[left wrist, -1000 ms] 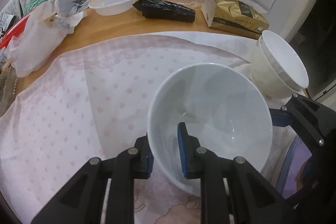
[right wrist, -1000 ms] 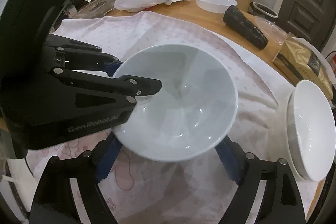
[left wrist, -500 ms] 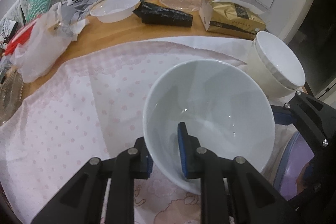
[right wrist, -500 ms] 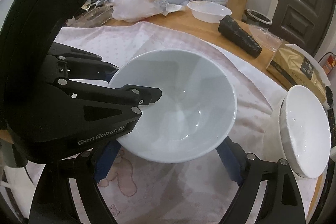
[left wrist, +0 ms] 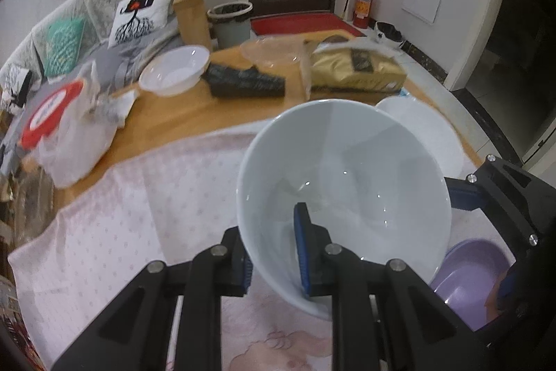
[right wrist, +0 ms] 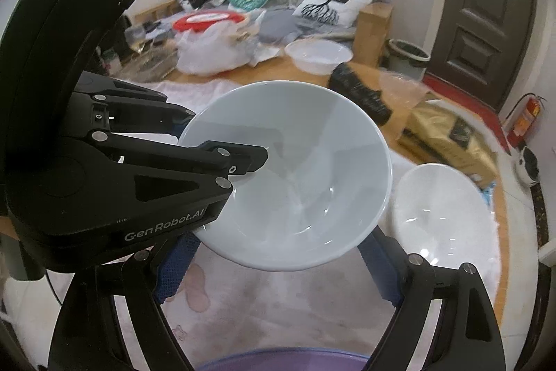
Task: Organize plates and bowls
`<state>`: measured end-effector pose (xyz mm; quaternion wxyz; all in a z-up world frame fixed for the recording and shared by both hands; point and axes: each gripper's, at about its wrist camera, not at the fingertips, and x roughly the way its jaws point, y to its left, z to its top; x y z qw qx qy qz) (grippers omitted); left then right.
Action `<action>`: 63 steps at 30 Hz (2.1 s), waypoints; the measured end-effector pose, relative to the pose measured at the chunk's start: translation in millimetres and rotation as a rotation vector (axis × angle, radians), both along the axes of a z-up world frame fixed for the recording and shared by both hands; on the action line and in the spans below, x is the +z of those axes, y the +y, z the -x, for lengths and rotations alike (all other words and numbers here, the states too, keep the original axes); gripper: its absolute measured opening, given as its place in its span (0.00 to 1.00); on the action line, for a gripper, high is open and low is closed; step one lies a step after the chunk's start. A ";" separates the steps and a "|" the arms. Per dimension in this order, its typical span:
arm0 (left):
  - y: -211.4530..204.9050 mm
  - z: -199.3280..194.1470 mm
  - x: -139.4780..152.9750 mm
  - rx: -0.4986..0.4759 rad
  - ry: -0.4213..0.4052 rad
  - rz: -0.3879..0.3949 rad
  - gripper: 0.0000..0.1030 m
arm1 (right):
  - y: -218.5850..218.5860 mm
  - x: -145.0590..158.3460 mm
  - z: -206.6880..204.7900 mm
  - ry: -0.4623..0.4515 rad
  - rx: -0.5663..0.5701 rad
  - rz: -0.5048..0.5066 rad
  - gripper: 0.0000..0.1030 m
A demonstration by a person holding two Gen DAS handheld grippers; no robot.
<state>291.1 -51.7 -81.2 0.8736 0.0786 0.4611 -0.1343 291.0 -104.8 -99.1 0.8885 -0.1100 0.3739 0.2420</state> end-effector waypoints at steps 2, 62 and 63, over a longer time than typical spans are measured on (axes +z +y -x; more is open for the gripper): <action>-11.4 -3.2 6.4 -0.012 -0.011 0.001 0.16 | -10.7 5.5 -0.2 -0.011 -0.017 -0.006 0.82; -124.6 -61.4 -37.5 -0.132 0.048 -0.094 0.19 | -102.2 -12.4 -40.4 0.072 -0.155 0.094 0.82; -125.1 -61.3 -37.8 -0.131 0.047 -0.097 0.19 | -102.0 -12.2 -40.2 0.071 -0.155 0.095 0.82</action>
